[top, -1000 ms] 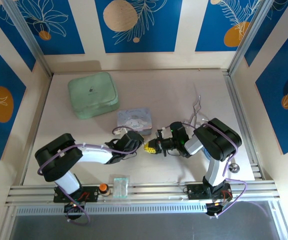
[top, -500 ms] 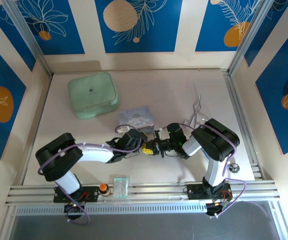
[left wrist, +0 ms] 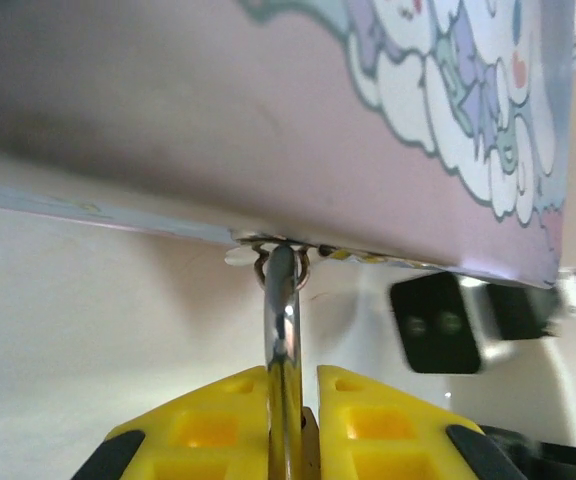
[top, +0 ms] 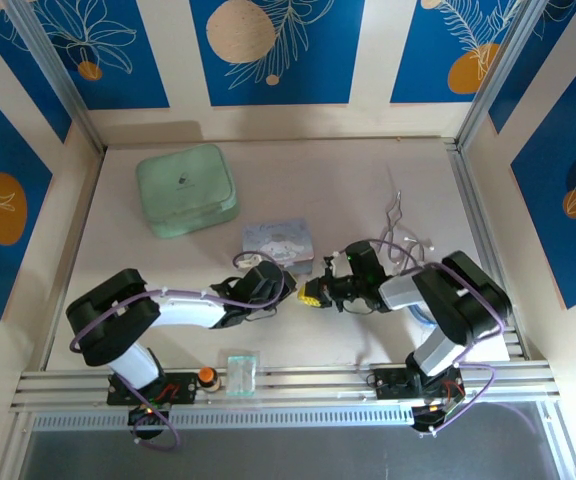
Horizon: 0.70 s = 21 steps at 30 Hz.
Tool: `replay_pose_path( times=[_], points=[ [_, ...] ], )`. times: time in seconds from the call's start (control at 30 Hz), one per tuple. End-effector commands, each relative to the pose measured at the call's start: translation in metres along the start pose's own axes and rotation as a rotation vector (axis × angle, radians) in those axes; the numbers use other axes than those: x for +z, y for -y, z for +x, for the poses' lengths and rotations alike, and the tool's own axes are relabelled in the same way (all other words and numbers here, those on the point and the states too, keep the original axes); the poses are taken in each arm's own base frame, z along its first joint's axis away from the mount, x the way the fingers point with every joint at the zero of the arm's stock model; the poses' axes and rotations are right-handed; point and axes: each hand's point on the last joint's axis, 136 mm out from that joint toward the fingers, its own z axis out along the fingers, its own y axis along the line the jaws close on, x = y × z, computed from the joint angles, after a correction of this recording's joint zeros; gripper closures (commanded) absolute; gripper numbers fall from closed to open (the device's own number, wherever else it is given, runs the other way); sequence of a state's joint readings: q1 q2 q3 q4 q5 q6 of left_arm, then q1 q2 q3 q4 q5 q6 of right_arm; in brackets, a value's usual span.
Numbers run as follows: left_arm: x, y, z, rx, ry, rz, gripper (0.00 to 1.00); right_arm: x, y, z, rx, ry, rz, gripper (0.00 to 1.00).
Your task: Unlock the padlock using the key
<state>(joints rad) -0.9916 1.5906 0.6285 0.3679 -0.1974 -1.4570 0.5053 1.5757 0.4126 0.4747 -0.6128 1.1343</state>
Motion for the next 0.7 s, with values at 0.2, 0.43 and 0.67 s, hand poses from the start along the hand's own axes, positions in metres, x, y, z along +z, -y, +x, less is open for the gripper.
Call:
replay_pose_path(
  times=[0.2, 0.43, 0.67],
  points=[
    [-0.004, -0.002, -0.001, 0.137, 0.010, -0.026, 0.83, -0.031, 0.037, 0.040, -0.179, -0.155, 0.443, 1.00],
    [-0.006, -0.013, -0.002, 0.147, 0.017, -0.030, 0.76, -0.043, 0.058, 0.057, -0.193, -0.247, 0.745, 1.00],
    [-0.012, -0.020, -0.002, 0.138, 0.022, -0.017, 0.64, -0.038, 0.063, 0.055, -0.205, -0.248, 0.864, 0.95]
  ],
)
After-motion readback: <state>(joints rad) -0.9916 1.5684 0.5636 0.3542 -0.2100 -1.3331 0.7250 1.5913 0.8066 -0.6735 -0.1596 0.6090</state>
